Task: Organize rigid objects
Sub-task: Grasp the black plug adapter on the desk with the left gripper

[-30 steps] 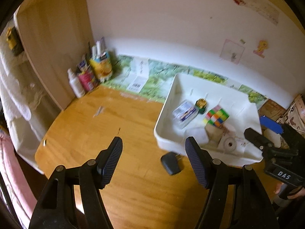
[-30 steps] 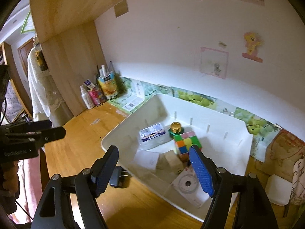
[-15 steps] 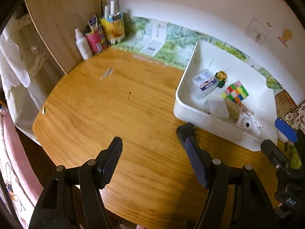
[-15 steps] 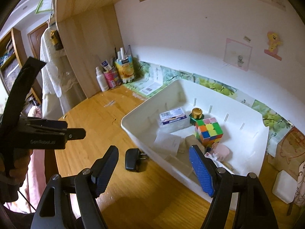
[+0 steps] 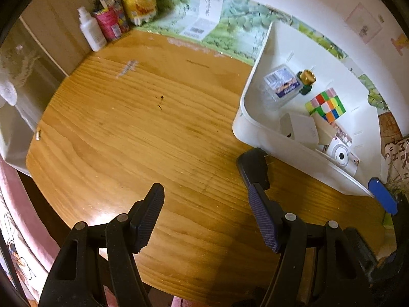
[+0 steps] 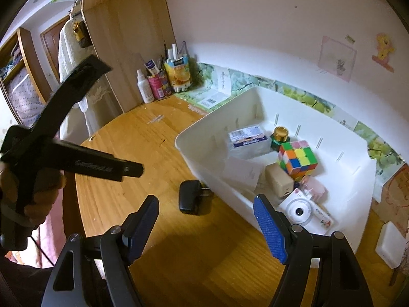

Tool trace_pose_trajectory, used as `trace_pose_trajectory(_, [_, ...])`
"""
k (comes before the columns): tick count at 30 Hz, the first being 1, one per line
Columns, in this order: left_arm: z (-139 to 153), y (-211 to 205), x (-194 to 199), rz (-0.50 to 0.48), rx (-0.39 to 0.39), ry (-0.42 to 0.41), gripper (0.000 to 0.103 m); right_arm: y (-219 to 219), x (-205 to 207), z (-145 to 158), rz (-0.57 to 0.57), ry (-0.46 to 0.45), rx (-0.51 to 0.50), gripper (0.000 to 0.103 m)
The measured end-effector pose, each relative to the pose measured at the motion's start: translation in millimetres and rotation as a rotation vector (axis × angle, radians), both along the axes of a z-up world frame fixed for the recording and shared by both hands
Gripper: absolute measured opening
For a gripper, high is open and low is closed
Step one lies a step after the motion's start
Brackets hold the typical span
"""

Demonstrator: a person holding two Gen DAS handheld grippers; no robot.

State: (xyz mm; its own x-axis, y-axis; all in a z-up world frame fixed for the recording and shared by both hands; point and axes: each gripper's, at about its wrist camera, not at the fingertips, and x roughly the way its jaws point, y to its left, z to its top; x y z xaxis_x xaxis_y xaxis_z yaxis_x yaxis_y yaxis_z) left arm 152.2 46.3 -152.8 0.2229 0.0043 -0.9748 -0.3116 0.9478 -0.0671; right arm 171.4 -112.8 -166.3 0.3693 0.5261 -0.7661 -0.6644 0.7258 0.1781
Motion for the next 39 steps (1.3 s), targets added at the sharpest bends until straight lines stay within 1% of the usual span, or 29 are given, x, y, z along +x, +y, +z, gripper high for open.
trace_pose_trajectory(3, [-9.6,-1.0,8.5,-0.014,-0.022,0.031,0.072,2.9,-2.0,-5.5,0.004,0.023,-0.001,0.077])
trace_pose_trajectory(6, [-18.2,-3.4,16.0,-0.027,-0.033,0.055,0.078,6.2,-5.1,-11.7,0.014,0.047,-0.008,0.077])
trace_pose_trajectory(13, [-36.4,-7.7,29.9,-0.060,-0.057,0.106,0.079,12.8,-14.4,-27.3,0.049,0.098,-0.040,0.077])
trace_pose_trajectory(17, [-46.1,-11.7,35.9,-0.087,-0.066,0.135,0.081,14.9,-18.0,-34.3,0.058,0.132,-0.048,0.077])
trace_pose_trajectory(22, [-56.6,-15.6,41.6,-0.114,-0.096,0.160,0.081,13.7,-15.7,-41.1,0.040,0.172,-0.049,0.077])
trace_pose_trajectory(34, [-81.3,-28.4,59.8,-0.169,-0.113,0.218,0.081,6.2,-6.4,-52.9,-0.019,0.230,-0.052,0.077])
trace_pose_trajectory(39, [-92.2,-27.5,69.7,-0.184,-0.121,0.227,0.081,2.9,-3.1,-57.1,-0.043,0.248,-0.060,0.077])
